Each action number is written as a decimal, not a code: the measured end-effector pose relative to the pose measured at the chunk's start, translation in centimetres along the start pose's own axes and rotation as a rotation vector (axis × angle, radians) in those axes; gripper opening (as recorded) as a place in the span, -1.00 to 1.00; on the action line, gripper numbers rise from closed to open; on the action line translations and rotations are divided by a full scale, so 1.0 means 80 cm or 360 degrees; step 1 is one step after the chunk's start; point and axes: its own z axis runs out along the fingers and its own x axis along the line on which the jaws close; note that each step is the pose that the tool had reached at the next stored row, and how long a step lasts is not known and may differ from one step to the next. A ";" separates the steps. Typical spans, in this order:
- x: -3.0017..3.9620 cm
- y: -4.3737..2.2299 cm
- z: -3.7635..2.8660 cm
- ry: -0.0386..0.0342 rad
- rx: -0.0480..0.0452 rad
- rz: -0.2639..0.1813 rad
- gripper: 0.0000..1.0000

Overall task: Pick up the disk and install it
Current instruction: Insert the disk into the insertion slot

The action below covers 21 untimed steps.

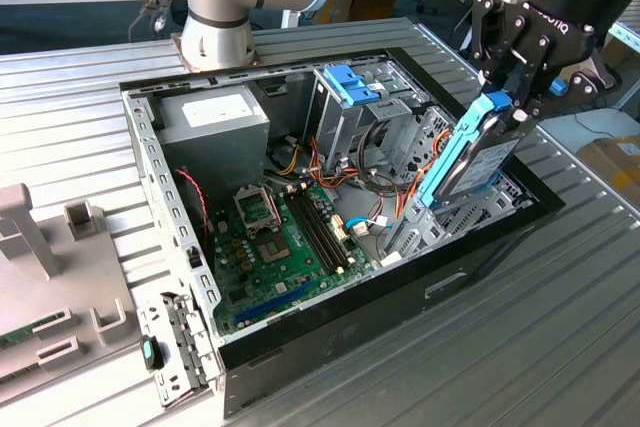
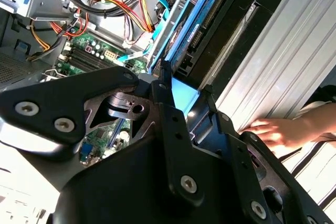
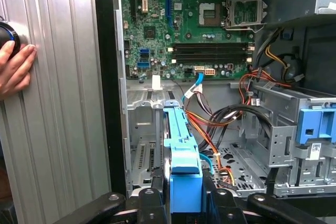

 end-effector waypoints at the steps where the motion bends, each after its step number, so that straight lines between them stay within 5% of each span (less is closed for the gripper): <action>1: 0.0001 0.0004 0.0016 0.0000 -0.0001 0.0000 -0.27; 14: 0.0032 0.0101 0.0478 0.0002 -0.0063 0.0002 -0.27; 21: 0.0039 0.0127 0.0602 0.0003 -0.0088 0.0003 -0.27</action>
